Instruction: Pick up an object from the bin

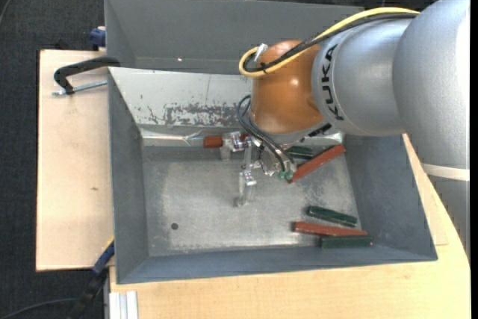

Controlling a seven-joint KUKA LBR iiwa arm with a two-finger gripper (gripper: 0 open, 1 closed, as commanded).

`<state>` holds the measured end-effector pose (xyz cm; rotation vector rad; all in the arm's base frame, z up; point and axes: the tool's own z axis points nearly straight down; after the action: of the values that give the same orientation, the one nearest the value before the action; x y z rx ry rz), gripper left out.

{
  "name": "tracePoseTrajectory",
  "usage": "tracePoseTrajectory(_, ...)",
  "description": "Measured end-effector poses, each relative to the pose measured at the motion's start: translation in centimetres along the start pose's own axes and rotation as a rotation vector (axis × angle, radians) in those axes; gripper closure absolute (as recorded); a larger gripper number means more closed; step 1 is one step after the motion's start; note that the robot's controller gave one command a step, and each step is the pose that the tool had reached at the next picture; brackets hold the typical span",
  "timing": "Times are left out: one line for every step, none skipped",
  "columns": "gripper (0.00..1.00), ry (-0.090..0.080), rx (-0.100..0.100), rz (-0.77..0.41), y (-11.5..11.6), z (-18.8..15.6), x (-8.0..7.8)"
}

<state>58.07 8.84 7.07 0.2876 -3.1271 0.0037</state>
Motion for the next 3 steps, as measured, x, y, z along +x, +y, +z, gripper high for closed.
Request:
tracePoseTrajectory(0.0,-0.016,-0.001,0.114,-4.3,-8.3,-1.7)
tracePoseTrajectory(0.0,0.001,-0.001,0.047,-13.1,-0.2,2.5)
tracePoseTrajectory(1.0,-0.005,-0.003,0.041,-12.6,-0.5,2.2)
